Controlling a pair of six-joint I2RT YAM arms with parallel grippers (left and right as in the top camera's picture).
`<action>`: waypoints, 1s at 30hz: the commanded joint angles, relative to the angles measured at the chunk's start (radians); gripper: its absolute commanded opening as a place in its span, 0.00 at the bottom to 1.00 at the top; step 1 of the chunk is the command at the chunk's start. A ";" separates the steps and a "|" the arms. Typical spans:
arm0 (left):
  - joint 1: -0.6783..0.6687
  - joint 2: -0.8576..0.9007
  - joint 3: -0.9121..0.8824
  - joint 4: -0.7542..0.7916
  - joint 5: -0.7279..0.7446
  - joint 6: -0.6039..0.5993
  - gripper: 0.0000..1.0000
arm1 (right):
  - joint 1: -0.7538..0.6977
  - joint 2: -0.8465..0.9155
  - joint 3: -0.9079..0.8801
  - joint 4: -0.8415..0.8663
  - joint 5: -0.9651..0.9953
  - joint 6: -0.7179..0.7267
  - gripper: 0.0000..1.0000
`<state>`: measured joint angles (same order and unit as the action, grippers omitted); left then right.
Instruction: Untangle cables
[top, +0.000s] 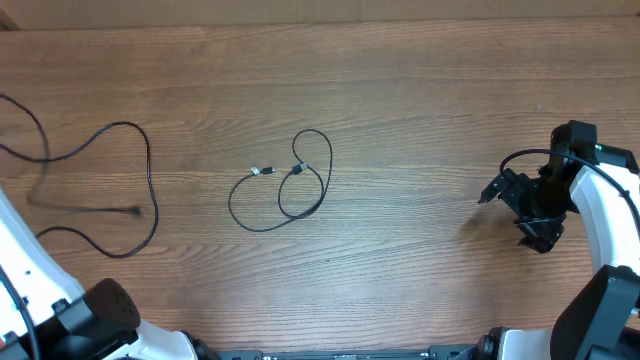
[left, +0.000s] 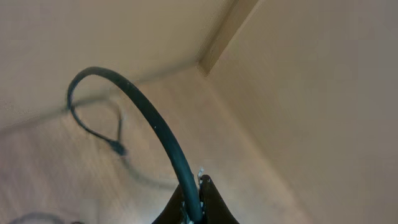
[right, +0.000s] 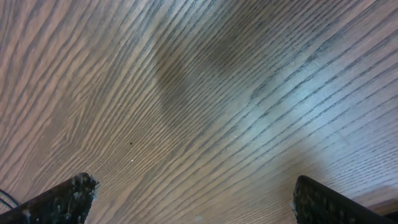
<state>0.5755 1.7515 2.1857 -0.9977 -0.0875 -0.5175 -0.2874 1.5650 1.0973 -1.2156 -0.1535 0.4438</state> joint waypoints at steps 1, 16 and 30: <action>0.000 -0.007 0.069 -0.004 0.019 0.042 0.04 | -0.002 0.003 -0.007 0.003 -0.005 -0.003 1.00; 0.000 -0.006 0.021 -0.018 0.028 0.050 0.04 | -0.002 0.003 -0.007 0.005 -0.005 -0.004 1.00; 0.002 -0.019 0.032 0.171 0.037 0.023 0.04 | -0.002 0.003 -0.007 0.004 -0.005 -0.004 1.00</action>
<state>0.5755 1.7458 2.2147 -0.8513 -0.0624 -0.4946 -0.2874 1.5650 1.0973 -1.2152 -0.1535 0.4435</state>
